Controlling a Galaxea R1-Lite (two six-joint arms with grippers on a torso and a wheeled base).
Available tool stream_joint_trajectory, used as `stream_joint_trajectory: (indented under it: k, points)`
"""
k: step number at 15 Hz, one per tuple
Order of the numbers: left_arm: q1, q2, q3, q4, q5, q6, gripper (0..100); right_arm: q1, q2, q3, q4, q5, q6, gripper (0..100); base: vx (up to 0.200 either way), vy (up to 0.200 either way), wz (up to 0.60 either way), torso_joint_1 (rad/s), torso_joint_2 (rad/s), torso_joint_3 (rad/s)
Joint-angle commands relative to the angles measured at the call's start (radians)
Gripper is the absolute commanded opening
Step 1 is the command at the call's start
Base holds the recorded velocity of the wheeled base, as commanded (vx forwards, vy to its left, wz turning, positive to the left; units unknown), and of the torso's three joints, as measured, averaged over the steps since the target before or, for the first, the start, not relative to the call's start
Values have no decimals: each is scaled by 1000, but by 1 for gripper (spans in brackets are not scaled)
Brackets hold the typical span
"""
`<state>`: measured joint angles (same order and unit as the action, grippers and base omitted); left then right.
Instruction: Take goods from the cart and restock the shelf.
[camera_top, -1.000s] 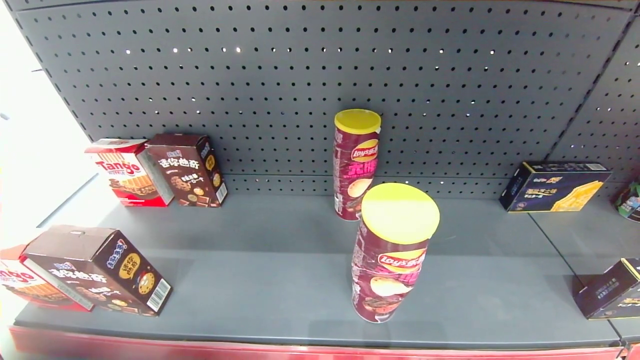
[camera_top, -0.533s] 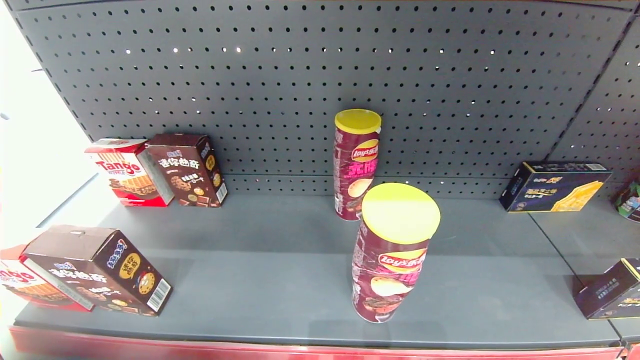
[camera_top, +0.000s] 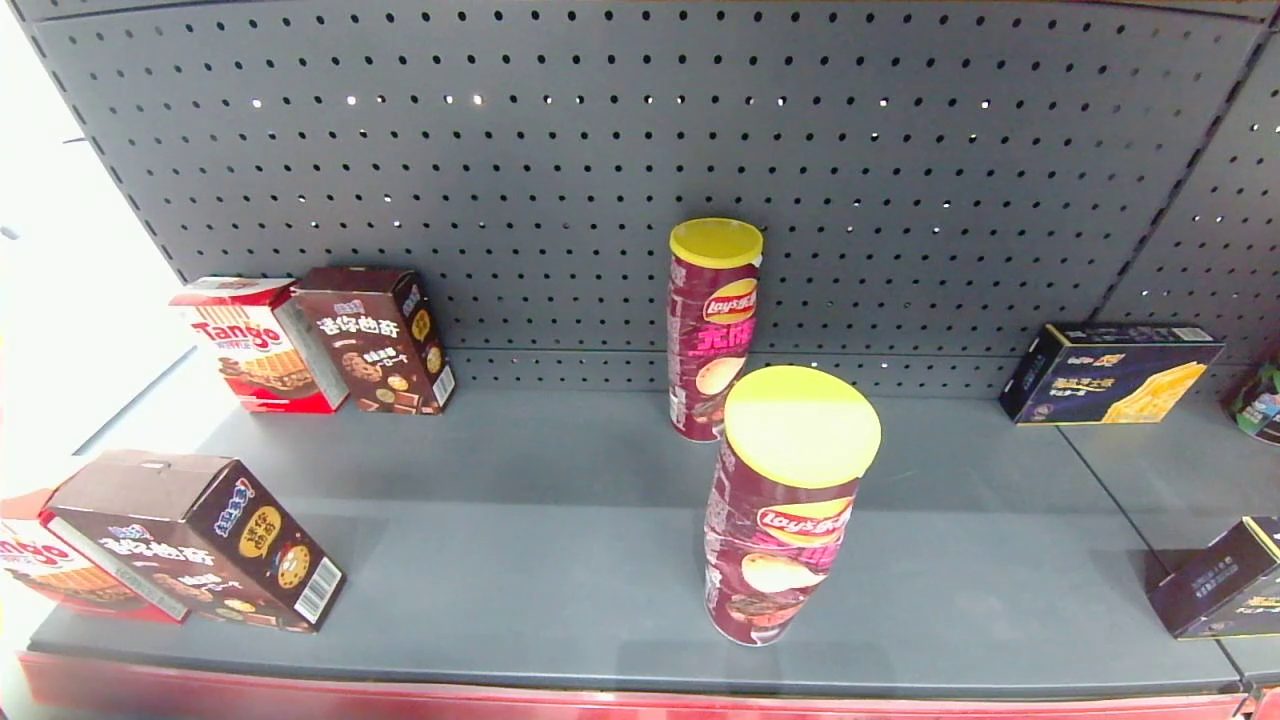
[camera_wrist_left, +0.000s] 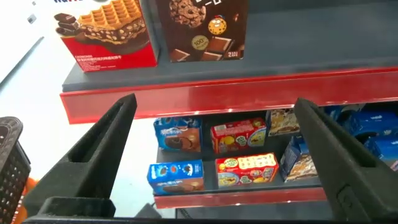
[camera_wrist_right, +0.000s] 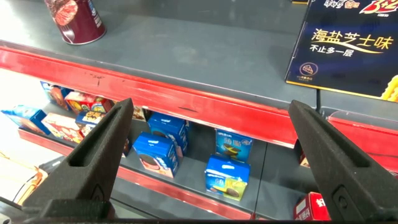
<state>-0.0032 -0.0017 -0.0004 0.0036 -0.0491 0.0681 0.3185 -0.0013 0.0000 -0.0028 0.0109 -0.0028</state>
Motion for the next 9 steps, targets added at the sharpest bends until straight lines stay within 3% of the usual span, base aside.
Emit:
stream_joint_trajectory:
  k: [1,2,5,9]
  points:
    - [0,5,-1,3,-3,-1,100,-1,1,0,1,-5,0,100,0,0,0,0,0,0]
    - [0,5,-3,4,-3,-1,100,-9,1,-2,-2,-14,-13,100,0,0,0,0,0,0]
    - [-3,6,-3,7,-3,1,100,-4,380,-356,-14,1,20,100,0,0,0,0,0,0]
    - [-1,5,-1,3,-3,-1,100,7,606,-471,-28,58,-60,100,0,0,0,0,0,0]
